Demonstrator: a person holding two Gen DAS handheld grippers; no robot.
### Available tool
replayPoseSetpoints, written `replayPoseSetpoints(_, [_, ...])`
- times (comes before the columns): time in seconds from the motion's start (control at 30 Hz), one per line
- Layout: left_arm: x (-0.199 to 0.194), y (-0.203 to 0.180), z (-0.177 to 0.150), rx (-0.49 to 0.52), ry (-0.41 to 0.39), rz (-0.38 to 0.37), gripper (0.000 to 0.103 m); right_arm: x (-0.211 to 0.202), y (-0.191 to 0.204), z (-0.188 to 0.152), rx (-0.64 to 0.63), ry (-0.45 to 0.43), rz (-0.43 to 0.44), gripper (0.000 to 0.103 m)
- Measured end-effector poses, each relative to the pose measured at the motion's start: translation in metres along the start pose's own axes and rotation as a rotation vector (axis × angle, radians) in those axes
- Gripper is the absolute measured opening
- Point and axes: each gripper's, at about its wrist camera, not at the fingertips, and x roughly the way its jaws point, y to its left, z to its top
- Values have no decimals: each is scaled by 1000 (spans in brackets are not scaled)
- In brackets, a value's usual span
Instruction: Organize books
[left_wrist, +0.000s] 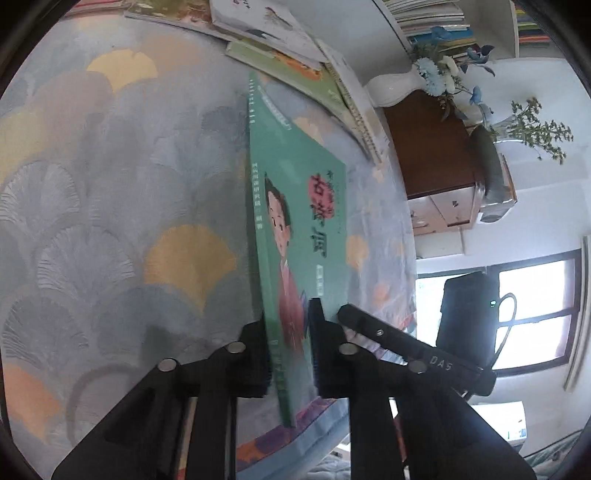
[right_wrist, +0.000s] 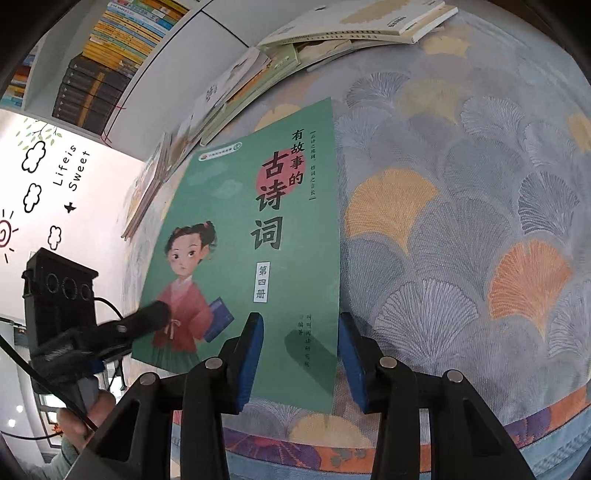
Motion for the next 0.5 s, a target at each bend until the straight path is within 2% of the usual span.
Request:
replayPoseSetpoints(0.07, [-9, 3, 3, -69, -6, -96, 11, 0, -2, 2, 21, 14, 12, 40])
replayPoseSetpoints(0.13, [-7, 5, 12, -154, -6, -204, 11, -2, -14, 4, 94, 44, 73, 43])
replayPoseSetpoints(0.17, [-7, 8, 18, -197, -4, -254, 11, -3, -21, 4, 141, 55, 125, 46])
replayPoseSetpoints(0.27, [-5, 10, 27, -272, 3, -337, 12, -3, -48, -3, 309, 81, 322, 52])
replayPoseSetpoints(0.43, [5, 19, 30, -364, 44, -389, 12, 3, -62, -5, 421, 48, 506, 52])
replayPoseSetpoints(0.47, [5, 19, 30, -364, 47, -378, 12, 4, -62, -4, 430, 37, 527, 49])
replayPoseSetpoints(0.5, [4, 17, 29, -346, 44, -345, 11, 5, -60, -2, 440, 21, 542, 38])
